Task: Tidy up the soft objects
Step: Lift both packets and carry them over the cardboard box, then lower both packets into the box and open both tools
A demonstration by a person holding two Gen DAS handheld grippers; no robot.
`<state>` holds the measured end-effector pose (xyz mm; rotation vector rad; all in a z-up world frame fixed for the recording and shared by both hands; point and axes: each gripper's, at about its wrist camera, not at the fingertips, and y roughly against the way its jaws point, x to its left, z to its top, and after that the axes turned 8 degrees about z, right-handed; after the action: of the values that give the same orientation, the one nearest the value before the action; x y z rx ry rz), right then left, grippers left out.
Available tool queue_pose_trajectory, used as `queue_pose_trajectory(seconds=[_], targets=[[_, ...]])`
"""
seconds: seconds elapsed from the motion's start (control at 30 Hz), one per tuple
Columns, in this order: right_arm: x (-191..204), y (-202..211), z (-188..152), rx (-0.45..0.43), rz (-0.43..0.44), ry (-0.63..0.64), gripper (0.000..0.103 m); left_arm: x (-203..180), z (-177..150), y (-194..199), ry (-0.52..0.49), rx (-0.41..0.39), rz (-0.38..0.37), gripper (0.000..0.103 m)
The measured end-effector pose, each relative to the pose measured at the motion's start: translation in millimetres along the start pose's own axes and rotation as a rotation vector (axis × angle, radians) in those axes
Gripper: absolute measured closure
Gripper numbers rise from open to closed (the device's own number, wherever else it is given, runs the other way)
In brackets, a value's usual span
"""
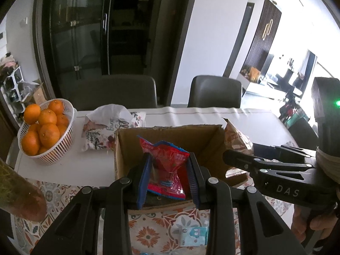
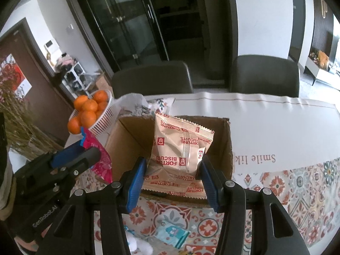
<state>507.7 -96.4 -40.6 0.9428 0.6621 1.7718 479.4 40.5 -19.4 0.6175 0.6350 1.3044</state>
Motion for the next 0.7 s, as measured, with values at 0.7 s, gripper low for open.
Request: queue_pose_trajectory(seconds=[0.7], targets=[[-19, -70, 1, 0.207, -0.015, -0.006, 0.05, 5, -5, -69, 0.003, 0.207, -0.021, 0.07]])
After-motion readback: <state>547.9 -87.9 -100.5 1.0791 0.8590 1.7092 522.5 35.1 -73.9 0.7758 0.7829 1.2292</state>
